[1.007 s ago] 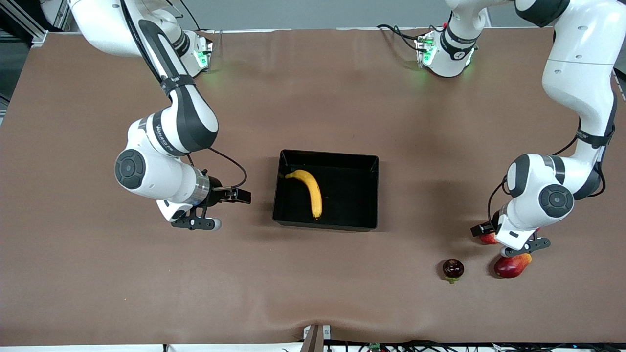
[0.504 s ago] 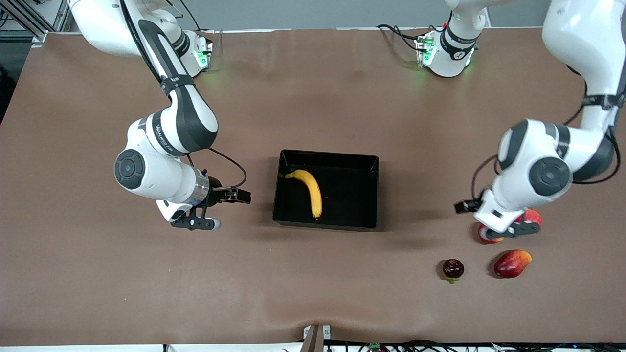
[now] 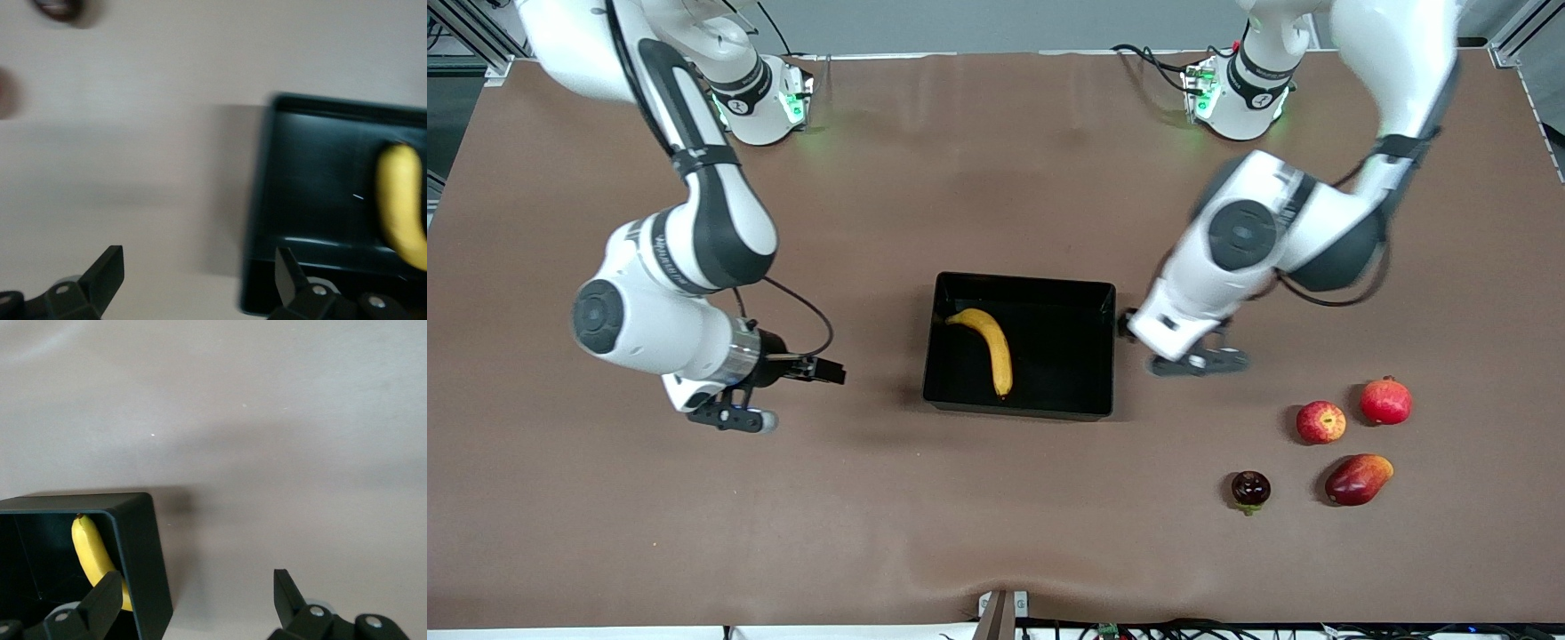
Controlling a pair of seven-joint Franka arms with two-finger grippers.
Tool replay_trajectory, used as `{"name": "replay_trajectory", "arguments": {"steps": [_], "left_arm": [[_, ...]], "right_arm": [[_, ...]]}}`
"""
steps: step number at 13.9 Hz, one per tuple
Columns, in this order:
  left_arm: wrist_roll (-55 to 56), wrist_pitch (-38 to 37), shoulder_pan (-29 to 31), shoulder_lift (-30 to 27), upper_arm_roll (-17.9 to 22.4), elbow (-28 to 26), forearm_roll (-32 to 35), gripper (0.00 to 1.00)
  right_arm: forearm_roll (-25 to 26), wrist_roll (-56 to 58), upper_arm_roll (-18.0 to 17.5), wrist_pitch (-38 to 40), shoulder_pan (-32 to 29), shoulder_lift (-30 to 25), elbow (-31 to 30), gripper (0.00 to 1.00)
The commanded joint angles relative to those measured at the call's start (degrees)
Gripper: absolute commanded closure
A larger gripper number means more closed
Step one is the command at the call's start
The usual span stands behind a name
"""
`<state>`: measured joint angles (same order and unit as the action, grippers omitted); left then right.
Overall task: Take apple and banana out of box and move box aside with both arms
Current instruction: 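Reach the left gripper into the box and grasp the yellow banana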
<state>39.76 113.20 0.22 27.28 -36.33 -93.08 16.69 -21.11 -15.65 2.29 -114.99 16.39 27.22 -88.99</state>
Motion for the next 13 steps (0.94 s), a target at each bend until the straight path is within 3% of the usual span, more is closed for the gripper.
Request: {"name": "replay_trajectory", "arguments": {"steps": [1,4,8,13], "left_arm": [[5.13,0.00,-8.45,8.38,0.82,9.46,1.15,0.00],[8.23,5.60,-16.28,14.10,5.03,14.14,2.65,0.00],[9.63,15.37,-24.11,18.41,11.71,14.24,2.56,0.00],[13.84,21.88,-30.62,23.78,17.86,14.24,2.56,0.00]], "right_arm": [[-0.43,0.89,-0.44,1.43,-0.92,-1.56,-0.66,0.00],[-0.43,0.89,-0.44,1.70,-1.01,-1.47,-0.66,0.00],[-0.51,0.71,-0.53,1.70,-0.66,-1.47,-0.66,0.00],[-0.51,0.36,-0.53,1.70,-0.40,-1.38,-0.66,0.00]]}}
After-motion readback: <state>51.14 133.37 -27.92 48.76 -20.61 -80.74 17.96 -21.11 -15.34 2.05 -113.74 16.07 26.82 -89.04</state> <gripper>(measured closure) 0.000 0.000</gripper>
